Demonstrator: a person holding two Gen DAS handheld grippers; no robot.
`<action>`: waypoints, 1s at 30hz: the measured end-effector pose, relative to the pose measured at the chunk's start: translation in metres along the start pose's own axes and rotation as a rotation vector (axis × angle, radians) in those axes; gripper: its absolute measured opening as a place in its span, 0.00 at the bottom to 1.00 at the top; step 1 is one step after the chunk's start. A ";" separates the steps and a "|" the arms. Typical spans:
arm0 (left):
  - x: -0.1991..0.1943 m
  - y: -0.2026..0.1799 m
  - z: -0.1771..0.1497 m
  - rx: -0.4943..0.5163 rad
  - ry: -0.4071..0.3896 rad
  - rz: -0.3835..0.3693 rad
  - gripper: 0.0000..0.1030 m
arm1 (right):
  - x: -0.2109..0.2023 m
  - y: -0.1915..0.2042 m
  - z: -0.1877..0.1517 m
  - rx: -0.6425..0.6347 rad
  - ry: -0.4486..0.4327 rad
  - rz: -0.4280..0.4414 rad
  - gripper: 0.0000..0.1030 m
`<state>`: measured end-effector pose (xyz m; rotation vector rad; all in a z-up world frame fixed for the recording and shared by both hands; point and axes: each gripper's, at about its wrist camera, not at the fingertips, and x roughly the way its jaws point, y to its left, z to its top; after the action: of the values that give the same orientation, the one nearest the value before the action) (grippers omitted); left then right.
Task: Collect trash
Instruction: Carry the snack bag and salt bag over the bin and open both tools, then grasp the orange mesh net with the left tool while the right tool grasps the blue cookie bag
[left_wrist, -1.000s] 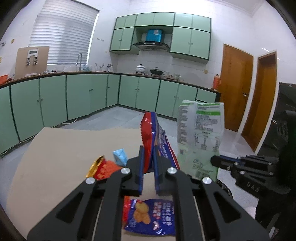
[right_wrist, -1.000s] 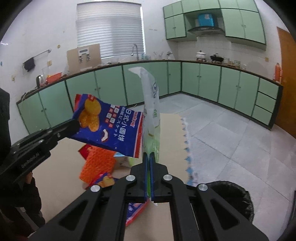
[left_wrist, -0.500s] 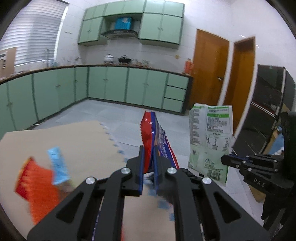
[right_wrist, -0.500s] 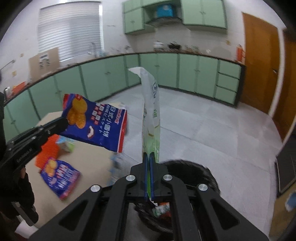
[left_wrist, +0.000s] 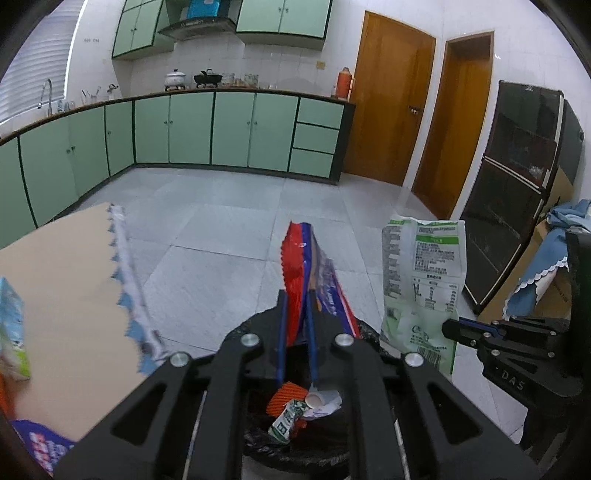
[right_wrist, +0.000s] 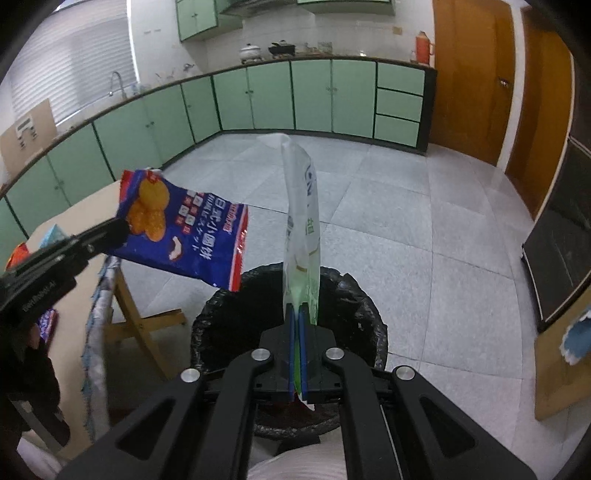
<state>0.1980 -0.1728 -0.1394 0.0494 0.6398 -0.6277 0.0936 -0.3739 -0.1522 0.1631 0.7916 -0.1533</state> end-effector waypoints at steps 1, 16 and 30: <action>0.006 -0.001 -0.001 0.002 0.006 -0.003 0.10 | 0.002 -0.002 0.000 0.011 0.001 -0.001 0.03; 0.008 0.010 0.013 -0.007 0.000 0.018 0.21 | 0.010 -0.023 0.009 0.090 -0.017 -0.002 0.51; -0.134 0.089 -0.016 -0.026 -0.139 0.226 0.40 | -0.055 0.086 0.019 -0.030 -0.188 0.145 0.82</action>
<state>0.1558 -0.0255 -0.0884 0.0520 0.4989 -0.4005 0.0856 -0.2893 -0.0927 0.1741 0.5927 -0.0193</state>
